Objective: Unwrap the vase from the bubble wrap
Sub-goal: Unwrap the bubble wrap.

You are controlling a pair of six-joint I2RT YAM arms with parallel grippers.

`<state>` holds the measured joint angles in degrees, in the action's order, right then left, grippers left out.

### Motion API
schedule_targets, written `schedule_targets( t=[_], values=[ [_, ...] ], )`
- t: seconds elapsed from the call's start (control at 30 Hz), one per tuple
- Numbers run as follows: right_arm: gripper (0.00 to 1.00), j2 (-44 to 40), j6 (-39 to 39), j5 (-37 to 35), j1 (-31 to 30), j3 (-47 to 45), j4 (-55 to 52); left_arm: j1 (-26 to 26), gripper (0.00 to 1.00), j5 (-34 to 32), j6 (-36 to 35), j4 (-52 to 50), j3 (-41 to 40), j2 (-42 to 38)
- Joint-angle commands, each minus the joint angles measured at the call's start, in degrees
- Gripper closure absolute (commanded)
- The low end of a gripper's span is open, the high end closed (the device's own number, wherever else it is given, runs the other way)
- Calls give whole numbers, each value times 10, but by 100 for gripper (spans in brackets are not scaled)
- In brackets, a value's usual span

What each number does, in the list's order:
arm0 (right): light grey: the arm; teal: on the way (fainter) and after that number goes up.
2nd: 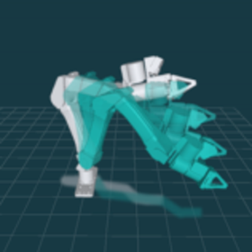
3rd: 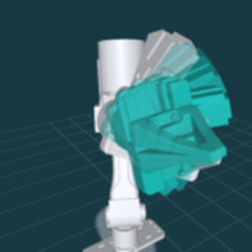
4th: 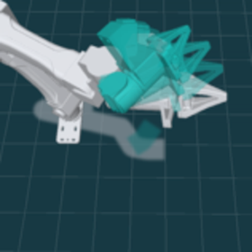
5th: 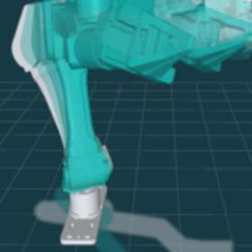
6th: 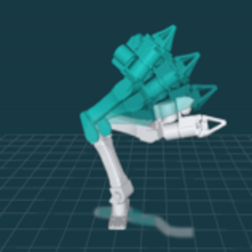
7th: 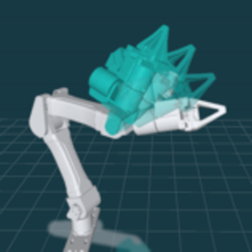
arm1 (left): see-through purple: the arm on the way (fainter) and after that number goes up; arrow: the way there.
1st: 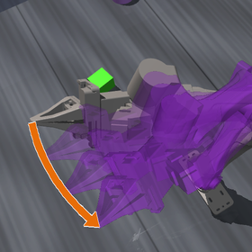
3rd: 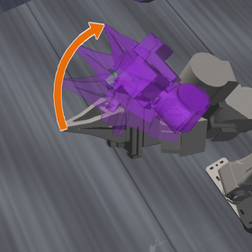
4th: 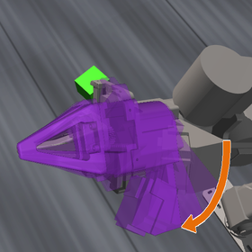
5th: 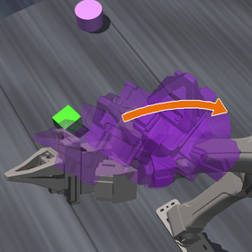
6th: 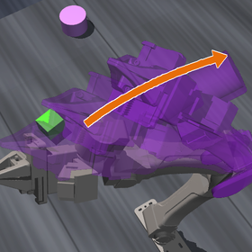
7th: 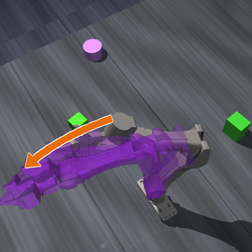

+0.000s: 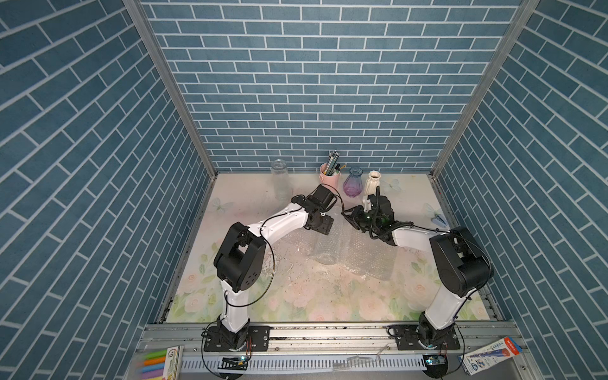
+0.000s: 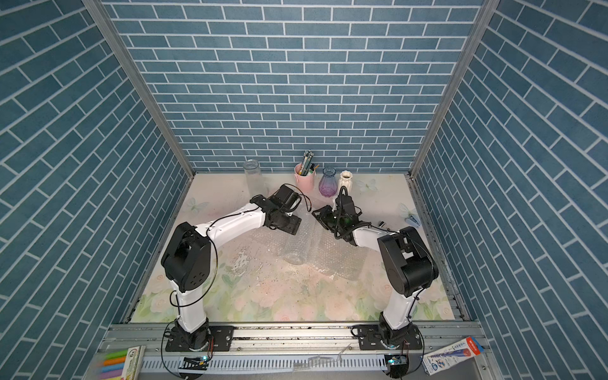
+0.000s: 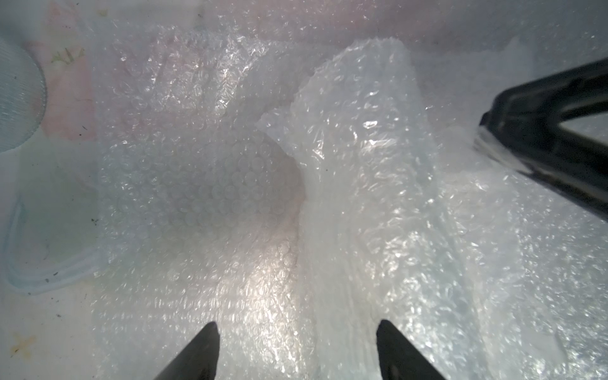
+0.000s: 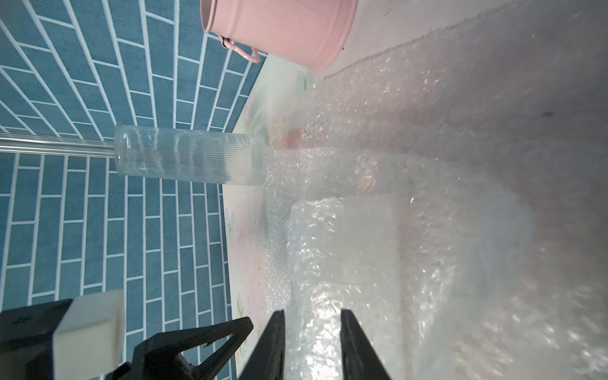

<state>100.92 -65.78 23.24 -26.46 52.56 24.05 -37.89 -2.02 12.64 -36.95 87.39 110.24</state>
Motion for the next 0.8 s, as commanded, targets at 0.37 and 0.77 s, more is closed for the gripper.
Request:
schedule_targets(
  t=[0.37, 0.77],
  values=[
    [70, 13, -40, 18, -1, 8, 36, 3, 24, 2, -5, -11, 9, -16],
    [70, -5, 33, -38, -2, 4, -46, 3, 24, 9, -5, -9, 6, -16]
  ],
)
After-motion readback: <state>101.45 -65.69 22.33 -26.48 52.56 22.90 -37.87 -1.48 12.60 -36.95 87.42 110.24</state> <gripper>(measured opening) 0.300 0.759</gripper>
